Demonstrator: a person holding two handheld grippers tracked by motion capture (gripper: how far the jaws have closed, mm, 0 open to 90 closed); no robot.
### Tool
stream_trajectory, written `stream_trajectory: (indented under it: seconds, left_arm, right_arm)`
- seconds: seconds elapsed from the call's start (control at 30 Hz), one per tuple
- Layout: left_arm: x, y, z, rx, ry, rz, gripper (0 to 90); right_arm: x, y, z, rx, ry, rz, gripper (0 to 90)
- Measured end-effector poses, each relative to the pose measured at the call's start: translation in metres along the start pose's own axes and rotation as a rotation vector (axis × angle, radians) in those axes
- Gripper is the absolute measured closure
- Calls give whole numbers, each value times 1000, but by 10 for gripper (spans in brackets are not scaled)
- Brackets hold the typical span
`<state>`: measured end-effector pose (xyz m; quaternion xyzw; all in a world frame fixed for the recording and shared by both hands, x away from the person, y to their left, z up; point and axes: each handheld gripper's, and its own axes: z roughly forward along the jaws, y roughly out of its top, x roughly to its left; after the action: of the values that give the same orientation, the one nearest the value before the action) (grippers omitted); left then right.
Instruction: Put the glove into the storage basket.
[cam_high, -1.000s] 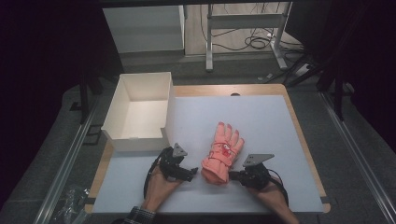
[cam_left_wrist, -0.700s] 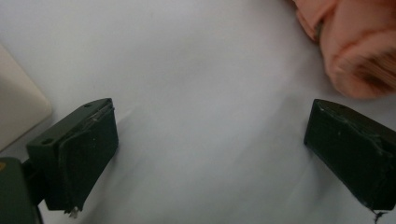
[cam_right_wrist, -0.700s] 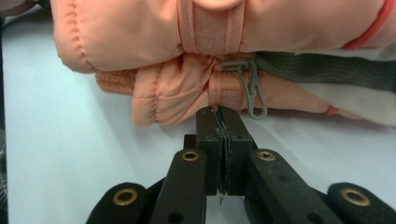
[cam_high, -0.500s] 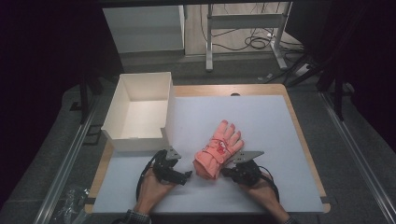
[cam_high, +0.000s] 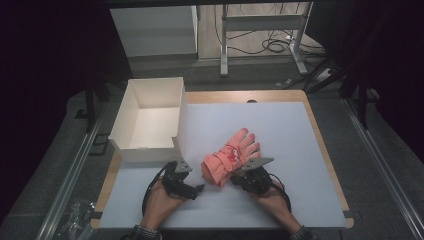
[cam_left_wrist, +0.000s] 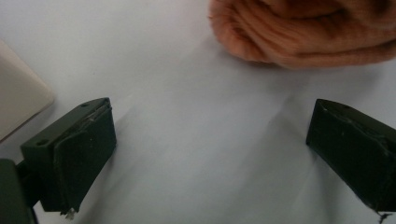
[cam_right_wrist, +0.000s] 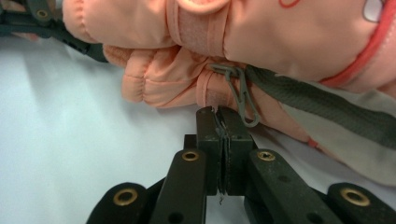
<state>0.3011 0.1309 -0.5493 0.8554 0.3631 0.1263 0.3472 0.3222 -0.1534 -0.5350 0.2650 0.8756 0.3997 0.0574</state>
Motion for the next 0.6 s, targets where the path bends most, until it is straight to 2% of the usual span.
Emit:
stream_trajectory:
  seconds: [0.23, 0.4, 0.5, 0.57, 0.6]
  left_arm:
    - [1, 0, 0, -2, -6, -1, 14]
    - [1, 0, 0, -3, -9, -7, 13]
    - [2, 0, 0, -5, -14, -10, 16]
    - [3, 1, -1, -3, -26, -17, 15]
    - [4, 2, -2, -2, -45, -21, 18]
  right_arm:
    - [1, 5, 6, 4, -6, -9, 870]
    - [2, 1, 0, 1, -11, -6, 853]
    - [-1, -3, -6, 3, -31, -13, 824]
    - [-3, -5, -10, 3, -48, -12, 806]
    - [-5, -6, -13, 0, -58, -9, 794]
